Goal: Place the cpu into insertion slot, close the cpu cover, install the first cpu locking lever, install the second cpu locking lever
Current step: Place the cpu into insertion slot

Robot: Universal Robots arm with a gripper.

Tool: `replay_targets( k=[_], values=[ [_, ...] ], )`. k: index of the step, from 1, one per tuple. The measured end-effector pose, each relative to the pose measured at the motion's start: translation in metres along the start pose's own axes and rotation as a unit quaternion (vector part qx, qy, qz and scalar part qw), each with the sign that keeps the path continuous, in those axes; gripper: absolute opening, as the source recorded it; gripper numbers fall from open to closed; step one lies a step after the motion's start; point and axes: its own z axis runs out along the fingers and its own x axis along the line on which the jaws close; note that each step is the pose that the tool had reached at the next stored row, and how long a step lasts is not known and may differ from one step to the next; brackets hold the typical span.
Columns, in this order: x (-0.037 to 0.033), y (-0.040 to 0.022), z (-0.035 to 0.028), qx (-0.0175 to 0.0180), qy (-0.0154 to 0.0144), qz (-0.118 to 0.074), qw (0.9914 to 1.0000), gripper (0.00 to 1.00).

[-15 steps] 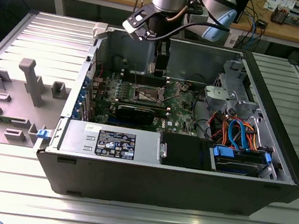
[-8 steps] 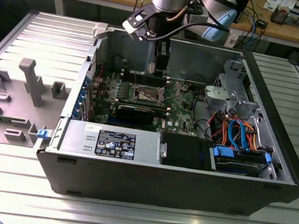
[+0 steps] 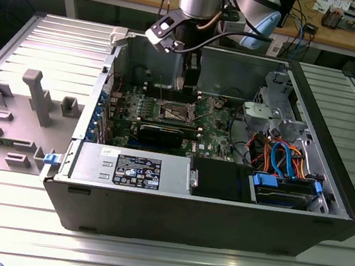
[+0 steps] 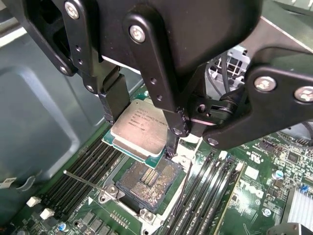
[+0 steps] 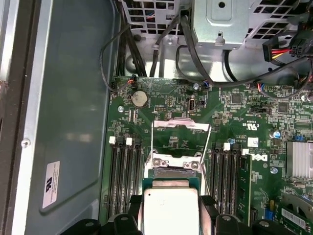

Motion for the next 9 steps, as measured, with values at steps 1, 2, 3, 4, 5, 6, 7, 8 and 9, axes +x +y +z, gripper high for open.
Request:
replay_targets(
  k=[1, 2, 3, 4, 5, 6, 7, 8, 9],
  values=[
    [-0.0001, -0.0002, 0.0021, -0.0001, -0.0003, 0.004, 0.99999, 0.55],
    [-0.0001, -0.0004, 0.0034, -0.0001, -0.0006, 0.008, 0.99997, 0.55],
    [-0.0001, -0.0005, 0.0042, -0.0002, -0.0007, 0.01, 0.99995, 0.55],
    [-0.0001, -0.0008, 0.0059, -0.0003, -0.0008, 0.013, 0.99992, 0.55],
    [-0.0001, -0.001, 0.0073, -0.0003, -0.001, 0.013, 0.99991, 0.55],
    [-0.0002, -0.0013, 0.0094, -0.0003, -0.001, 0.013, 0.99991, 0.55],
    [-0.0002, -0.0014, 0.0107, -0.0002, -0.0011, 0.013, 0.99991, 0.55],
    [-0.0003, -0.0016, 0.0127, -0.0003, -0.001, 0.013, 0.99991, 0.55],
    [-0.0003, -0.0019, 0.015, -0.0003, -0.001, 0.013, 0.99991, 0.55]
  ],
)
